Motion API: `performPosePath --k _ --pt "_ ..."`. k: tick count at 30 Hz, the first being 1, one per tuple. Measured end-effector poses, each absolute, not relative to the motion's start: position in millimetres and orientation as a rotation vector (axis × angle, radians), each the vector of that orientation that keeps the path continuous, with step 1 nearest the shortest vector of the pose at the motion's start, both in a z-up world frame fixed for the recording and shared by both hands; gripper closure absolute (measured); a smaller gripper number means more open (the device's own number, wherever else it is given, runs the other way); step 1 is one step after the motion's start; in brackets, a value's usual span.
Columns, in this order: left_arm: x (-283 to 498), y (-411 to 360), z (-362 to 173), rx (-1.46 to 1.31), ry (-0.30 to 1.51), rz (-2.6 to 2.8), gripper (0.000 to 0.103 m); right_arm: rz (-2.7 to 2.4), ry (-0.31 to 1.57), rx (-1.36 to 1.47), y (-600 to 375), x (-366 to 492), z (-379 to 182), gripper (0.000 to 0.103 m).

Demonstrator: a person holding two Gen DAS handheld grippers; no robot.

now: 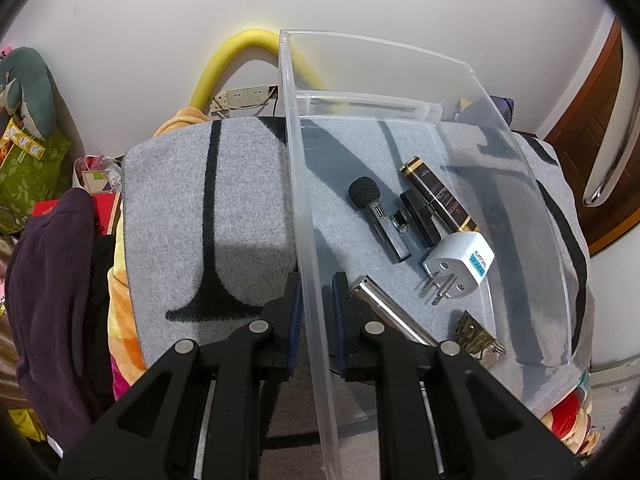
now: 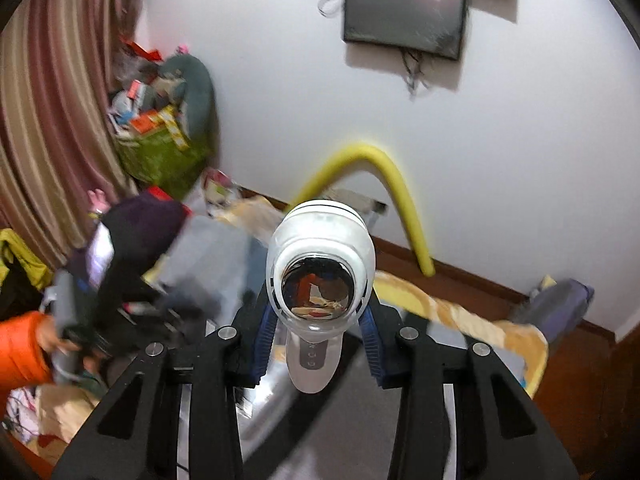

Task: Organize rigid objects
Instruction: 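Lower the white device into the box and open the right gripper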

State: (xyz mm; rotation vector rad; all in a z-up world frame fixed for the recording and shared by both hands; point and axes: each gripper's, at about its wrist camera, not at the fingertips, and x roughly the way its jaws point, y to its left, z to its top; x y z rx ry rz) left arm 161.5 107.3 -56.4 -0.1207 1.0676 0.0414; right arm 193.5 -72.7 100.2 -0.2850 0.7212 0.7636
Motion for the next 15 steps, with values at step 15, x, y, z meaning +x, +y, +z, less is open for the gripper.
performPosePath --k 15 --pt "162.1 107.0 -56.3 -0.126 1.065 0.041 0.091 0.901 0.994 -0.25 22.5 213.1 12.9 0.068"
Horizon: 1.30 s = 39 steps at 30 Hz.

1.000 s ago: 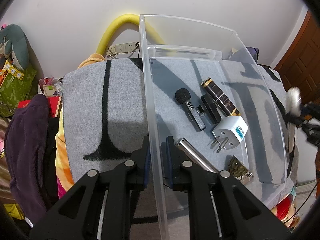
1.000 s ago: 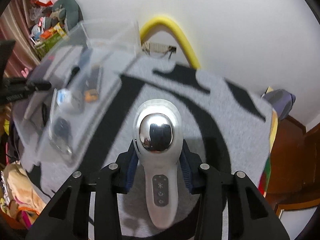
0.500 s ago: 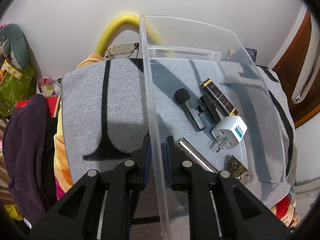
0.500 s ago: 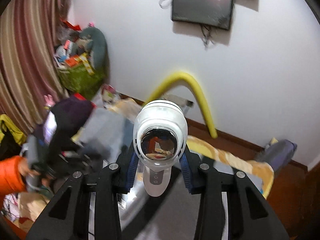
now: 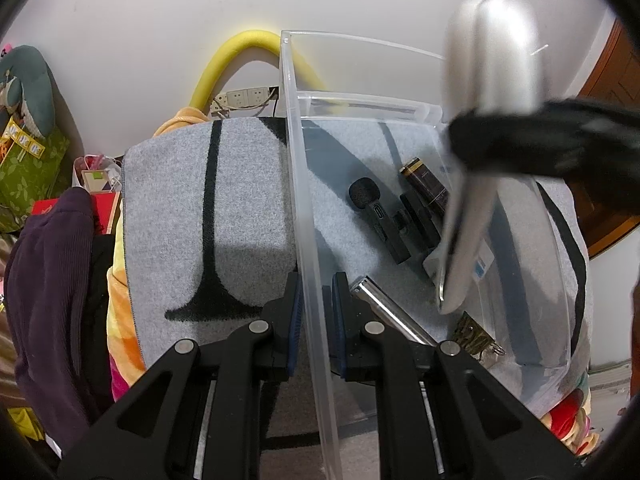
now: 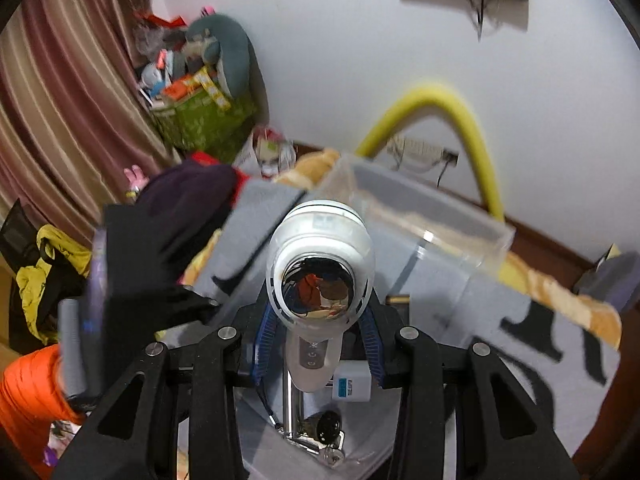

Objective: Organize rigid objects

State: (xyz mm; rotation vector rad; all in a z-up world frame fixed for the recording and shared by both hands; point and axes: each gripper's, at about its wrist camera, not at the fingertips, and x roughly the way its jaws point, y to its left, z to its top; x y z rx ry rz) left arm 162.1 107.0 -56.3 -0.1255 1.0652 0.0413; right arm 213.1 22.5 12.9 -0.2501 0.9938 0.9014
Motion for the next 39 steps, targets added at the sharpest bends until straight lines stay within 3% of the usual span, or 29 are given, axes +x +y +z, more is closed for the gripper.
performPosePath --k 15,19,21,25,30,35,39 --pt "159.3 104.9 -55.6 -0.123 1.057 0.039 0.091 0.761 1.141 -0.384 53.4 237.5 -45.4 0.067" --pt "159.3 105.7 -55.1 -0.123 1.058 0.039 0.091 0.76 1.105 -0.418 50.6 231.7 -41.8 0.064" --pt "159.4 106.7 -55.0 -0.129 1.061 0.037 0.091 0.757 1.086 -0.411 45.1 229.5 -34.2 0.062" --pt "159.6 109.0 -54.7 -0.14 1.066 0.032 0.091 0.752 1.024 -0.368 24.2 225.7 -14.3 0.045" --pt "158.1 109.6 -47.2 -0.13 1.053 0.042 0.091 0.736 0.964 -0.35 -1.1 216.8 6.7 0.043" --pt "153.1 109.2 -36.4 -0.125 1.035 0.049 0.091 0.737 0.92 -0.304 -23.5 205.3 21.9 0.032" --pt "142.4 106.8 -23.8 -0.12 1.002 0.049 0.091 0.729 0.861 -0.3 -35.7 191.4 32.7 0.032"
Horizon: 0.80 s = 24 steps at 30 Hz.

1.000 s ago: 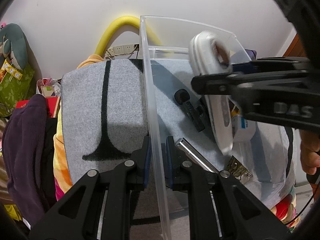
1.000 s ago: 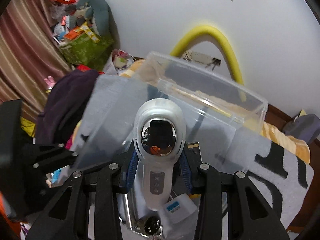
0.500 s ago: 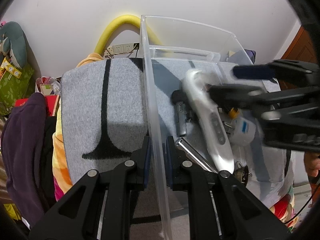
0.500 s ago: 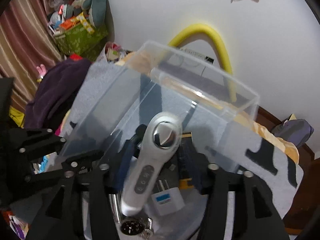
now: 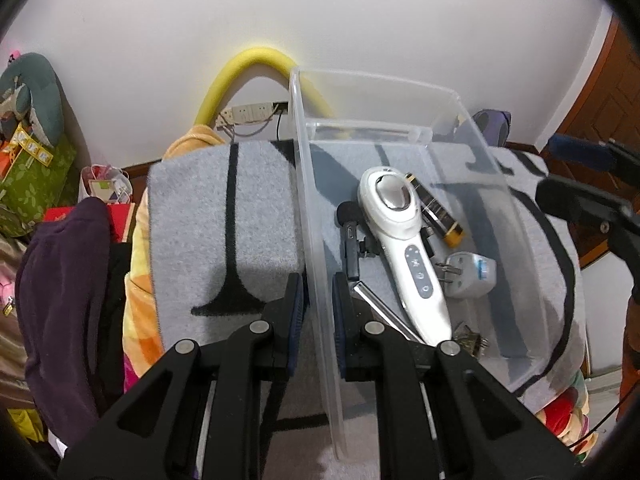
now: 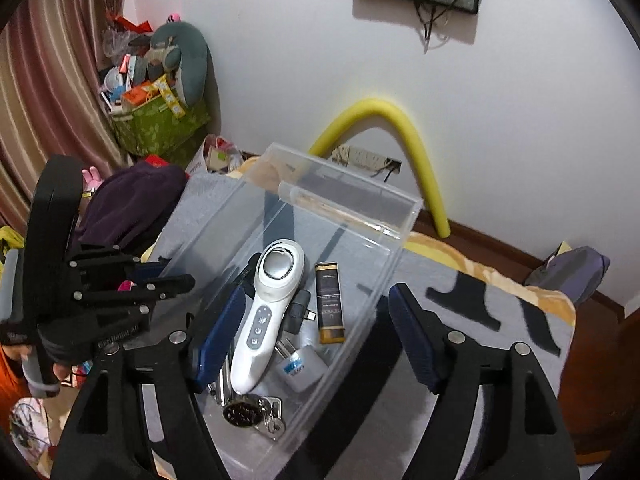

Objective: Organize rigid objects

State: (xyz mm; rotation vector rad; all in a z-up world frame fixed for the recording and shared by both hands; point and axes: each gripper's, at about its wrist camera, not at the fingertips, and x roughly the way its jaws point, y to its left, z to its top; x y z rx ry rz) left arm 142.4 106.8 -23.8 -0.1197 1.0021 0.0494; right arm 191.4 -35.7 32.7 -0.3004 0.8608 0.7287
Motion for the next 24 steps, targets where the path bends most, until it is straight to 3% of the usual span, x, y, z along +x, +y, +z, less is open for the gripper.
performPosePath --k 9,12,14,16,18,24 --pt "100.2 93.8 8.6 -0.153 0.888 -0.002 0.091 0.757 0.772 -0.209 -68.7 156.4 43.7 0.03" --pt "87.0 91.0 14.6 -0.173 0.852 -0.02 0.091 0.75 0.752 -0.188 -77.6 145.5 42.9 0.022" --pt "80.5 89.9 17.0 -0.182 0.835 -0.025 0.085 0.742 0.734 -0.183 -83.4 136.6 41.9 0.021" --pt "72.9 88.2 18.8 -0.193 0.811 -0.028 0.062 0.735 0.722 -0.178 -88.4 128.9 40.5 0.021" --pt "65.8 86.8 19.0 -0.201 0.783 -0.021 0.048 0.728 0.713 -0.177 -93.1 123.5 39.0 0.02" --pt "51.2 80.4 11.8 -0.213 0.746 -0.032 0.033 0.698 0.688 -0.163 -106.2 101.1 30.4 0.013"
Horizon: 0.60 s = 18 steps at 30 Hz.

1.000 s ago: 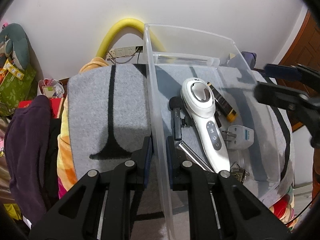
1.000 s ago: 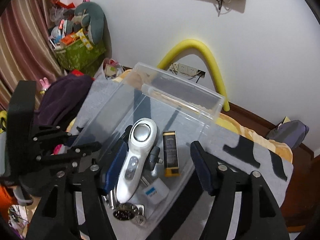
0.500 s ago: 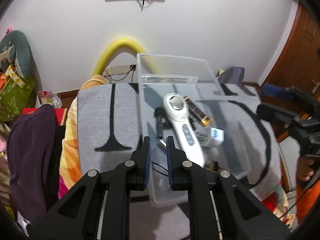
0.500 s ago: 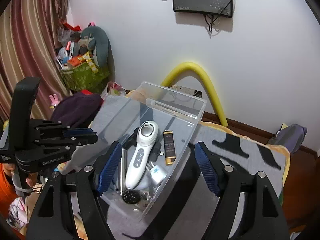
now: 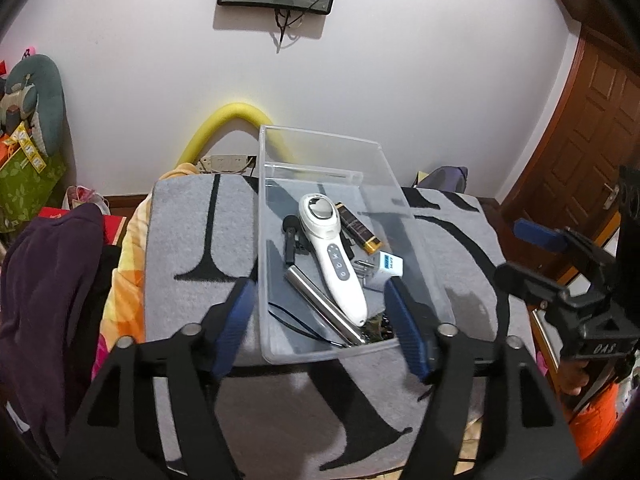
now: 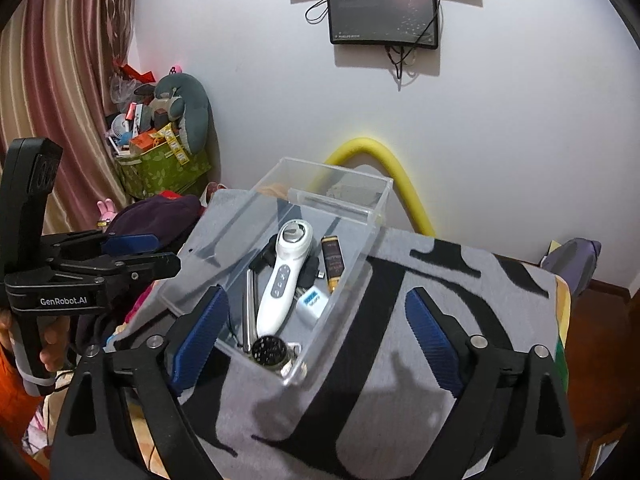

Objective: Organize rigid objects

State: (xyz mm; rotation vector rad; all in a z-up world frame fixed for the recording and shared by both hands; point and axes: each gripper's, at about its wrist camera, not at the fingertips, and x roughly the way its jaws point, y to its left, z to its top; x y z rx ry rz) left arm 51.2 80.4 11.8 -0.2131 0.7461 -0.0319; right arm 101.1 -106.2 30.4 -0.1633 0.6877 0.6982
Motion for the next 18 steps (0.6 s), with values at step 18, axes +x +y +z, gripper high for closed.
performPosePath --k 18 --pt "2.8 44.2 -0.5 -0.078 0.583 -0.012 0.007 0.649 0.588 -0.137 -123.6 45.9 6.9 0.0"
